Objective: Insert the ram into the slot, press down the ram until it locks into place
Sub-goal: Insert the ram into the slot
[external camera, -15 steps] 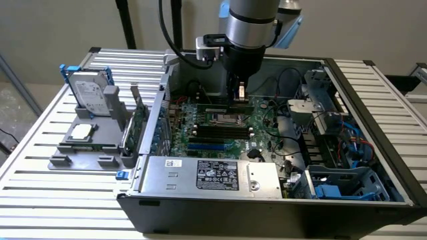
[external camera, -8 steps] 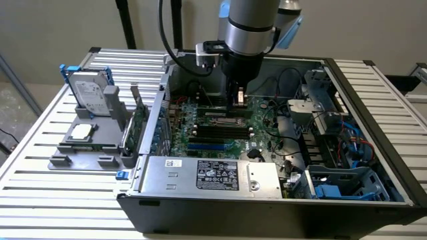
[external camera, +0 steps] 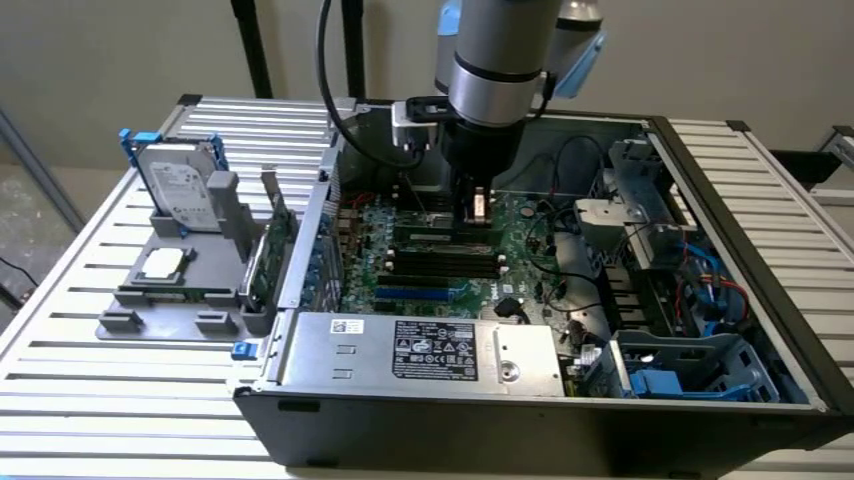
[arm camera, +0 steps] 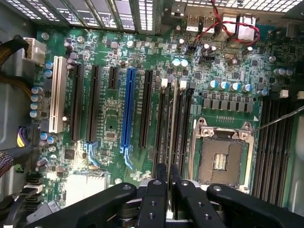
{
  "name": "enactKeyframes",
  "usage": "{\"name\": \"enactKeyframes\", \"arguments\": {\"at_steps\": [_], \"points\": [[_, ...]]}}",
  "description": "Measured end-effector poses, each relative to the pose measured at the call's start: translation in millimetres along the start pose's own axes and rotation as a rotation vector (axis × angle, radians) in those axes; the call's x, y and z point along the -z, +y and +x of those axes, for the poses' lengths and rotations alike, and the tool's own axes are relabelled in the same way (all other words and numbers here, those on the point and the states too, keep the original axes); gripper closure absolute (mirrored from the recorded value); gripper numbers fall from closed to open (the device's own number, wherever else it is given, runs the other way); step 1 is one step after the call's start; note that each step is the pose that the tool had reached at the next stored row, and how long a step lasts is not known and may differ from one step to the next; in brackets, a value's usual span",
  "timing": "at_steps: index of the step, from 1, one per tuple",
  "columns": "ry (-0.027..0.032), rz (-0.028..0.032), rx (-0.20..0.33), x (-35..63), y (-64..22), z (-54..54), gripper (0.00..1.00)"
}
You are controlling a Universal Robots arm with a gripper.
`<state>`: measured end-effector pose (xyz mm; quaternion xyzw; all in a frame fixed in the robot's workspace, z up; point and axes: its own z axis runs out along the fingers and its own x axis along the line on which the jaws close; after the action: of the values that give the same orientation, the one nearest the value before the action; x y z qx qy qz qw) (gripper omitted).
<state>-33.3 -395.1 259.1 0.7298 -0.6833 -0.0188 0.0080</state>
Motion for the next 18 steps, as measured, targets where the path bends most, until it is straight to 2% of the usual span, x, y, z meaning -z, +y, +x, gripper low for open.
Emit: {"name": "enactKeyframes", "arguments": {"at_steps": [9,15,17,18], "points": [[0.0,0.0,0.0,-16.4,-2.0,1.2,0.86],[0.0014,0.0001,-0.001,-18.3,-2.2,1.3,0.86],[0.0014,0.0027,-0.001,-18.5,-2.2,1.3,0.86],[0.0015,0.0064,-0.001,-18.7,-2.2,1.3,0.86]]}}
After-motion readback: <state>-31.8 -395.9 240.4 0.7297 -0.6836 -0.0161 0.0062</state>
